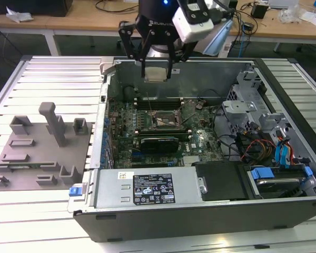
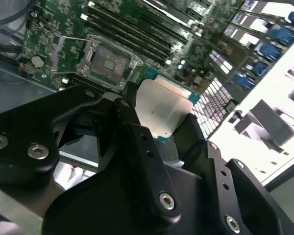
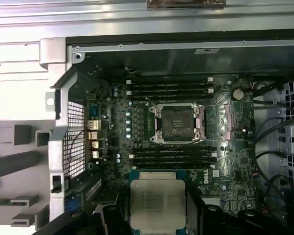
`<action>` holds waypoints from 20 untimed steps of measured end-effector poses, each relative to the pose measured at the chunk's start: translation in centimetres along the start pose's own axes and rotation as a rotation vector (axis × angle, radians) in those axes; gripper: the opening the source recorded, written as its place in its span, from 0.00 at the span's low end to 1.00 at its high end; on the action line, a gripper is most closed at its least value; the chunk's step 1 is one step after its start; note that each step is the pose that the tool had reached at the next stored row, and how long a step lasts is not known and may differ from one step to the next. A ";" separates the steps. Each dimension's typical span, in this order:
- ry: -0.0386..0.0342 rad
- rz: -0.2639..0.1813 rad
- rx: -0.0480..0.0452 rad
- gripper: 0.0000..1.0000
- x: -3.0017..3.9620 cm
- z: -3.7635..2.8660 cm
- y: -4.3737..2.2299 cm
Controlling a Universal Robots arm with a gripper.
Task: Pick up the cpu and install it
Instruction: 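Pick up the cpu and move it towards the insertion slot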
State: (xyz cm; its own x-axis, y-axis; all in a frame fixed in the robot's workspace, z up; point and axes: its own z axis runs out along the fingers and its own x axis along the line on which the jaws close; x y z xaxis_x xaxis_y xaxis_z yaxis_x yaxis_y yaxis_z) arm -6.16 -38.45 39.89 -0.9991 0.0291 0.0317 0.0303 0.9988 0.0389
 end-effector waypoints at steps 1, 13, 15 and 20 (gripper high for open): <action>0.0000 0.000 0.0000 0.55 -0.37 0.20 0.03; 0.0001 0.000 0.0001 0.55 -3.99 3.04 0.51; 0.0001 0.000 0.0002 0.55 -4.21 3.71 1.19; 0.0000 0.000 0.0000 0.55 -4.41 4.98 2.39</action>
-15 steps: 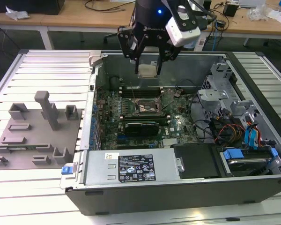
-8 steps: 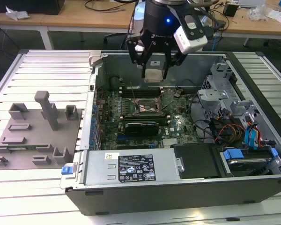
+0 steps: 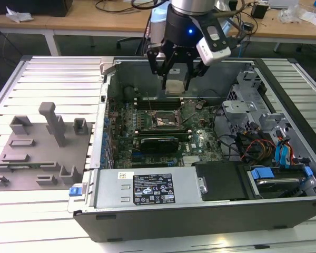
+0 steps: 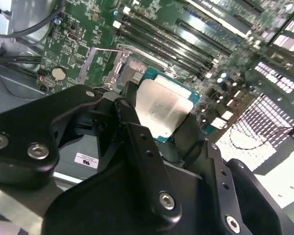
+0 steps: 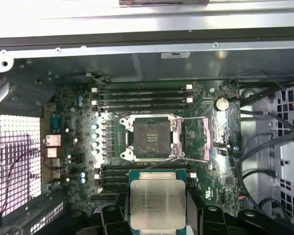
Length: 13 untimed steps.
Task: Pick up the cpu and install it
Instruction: 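Pick up the cpu and move it towards the insertion slot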
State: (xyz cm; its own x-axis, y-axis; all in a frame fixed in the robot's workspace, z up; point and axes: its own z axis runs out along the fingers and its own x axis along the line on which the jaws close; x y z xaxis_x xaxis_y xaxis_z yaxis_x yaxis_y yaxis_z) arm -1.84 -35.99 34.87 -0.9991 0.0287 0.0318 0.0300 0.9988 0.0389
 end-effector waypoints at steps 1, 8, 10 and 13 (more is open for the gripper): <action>0.0001 0.000 0.0001 0.55 0.00 0.20 0.20; 0.0003 -0.007 0.0003 0.55 -0.02 1.66 0.92; 0.0006 -0.015 0.0005 0.55 -0.04 2.27 1.18; 0.0010 -0.030 0.0010 0.55 -0.04 2.84 1.54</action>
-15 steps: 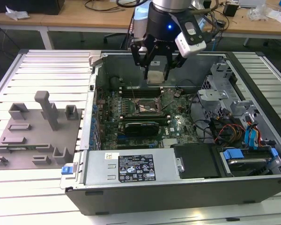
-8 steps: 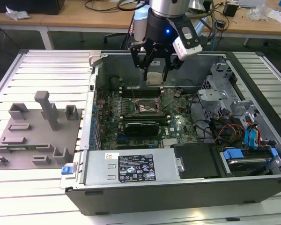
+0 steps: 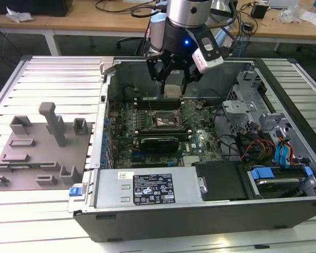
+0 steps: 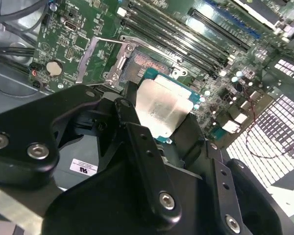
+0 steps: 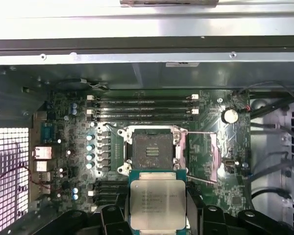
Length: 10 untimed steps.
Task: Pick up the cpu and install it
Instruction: 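Pick up the cpu and move it towards the insertion slot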
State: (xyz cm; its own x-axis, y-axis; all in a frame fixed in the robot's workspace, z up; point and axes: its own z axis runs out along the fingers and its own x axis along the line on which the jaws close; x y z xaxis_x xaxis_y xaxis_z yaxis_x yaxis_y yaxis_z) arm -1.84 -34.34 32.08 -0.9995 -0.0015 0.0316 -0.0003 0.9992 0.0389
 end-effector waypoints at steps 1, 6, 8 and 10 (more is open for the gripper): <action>0.0001 -0.005 0.0002 0.55 -0.01 0.19 0.11; 0.0004 -0.016 0.0006 0.55 -0.04 1.28 0.52; 0.0004 -0.016 0.0006 0.55 -0.05 1.90 0.65; 0.0003 -0.016 0.0005 0.55 -0.05 2.40 0.76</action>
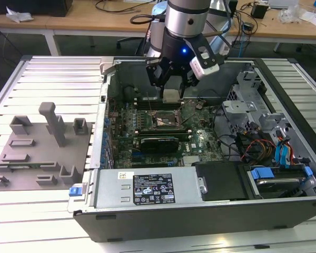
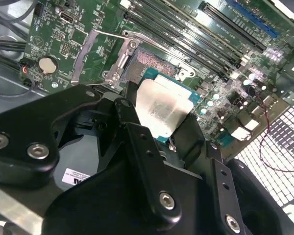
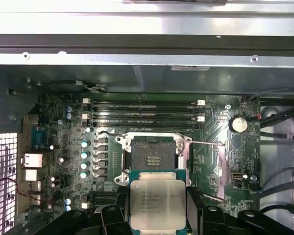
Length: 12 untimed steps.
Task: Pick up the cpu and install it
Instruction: 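Pick up the cpu and move it towards the insertion slot, then place the cpu into insertion slot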
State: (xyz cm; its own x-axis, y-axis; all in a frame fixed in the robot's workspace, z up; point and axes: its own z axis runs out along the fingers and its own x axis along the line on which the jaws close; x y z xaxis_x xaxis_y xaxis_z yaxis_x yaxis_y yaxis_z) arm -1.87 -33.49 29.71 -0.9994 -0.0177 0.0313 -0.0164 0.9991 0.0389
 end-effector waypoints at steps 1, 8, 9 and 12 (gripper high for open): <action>0.0000 0.000 0.0001 0.55 -0.01 0.12 0.03; 0.0001 0.000 0.0001 0.55 0.00 0.14 0.03; 0.0000 0.000 0.0001 0.55 0.00 0.14 0.03; 0.0000 0.000 0.0001 0.55 0.00 0.16 0.03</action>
State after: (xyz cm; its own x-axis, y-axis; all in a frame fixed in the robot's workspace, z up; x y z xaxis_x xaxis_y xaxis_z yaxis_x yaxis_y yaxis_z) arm -1.87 -33.46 29.56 -0.9994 -0.0176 0.0314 -0.0164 0.9991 0.0387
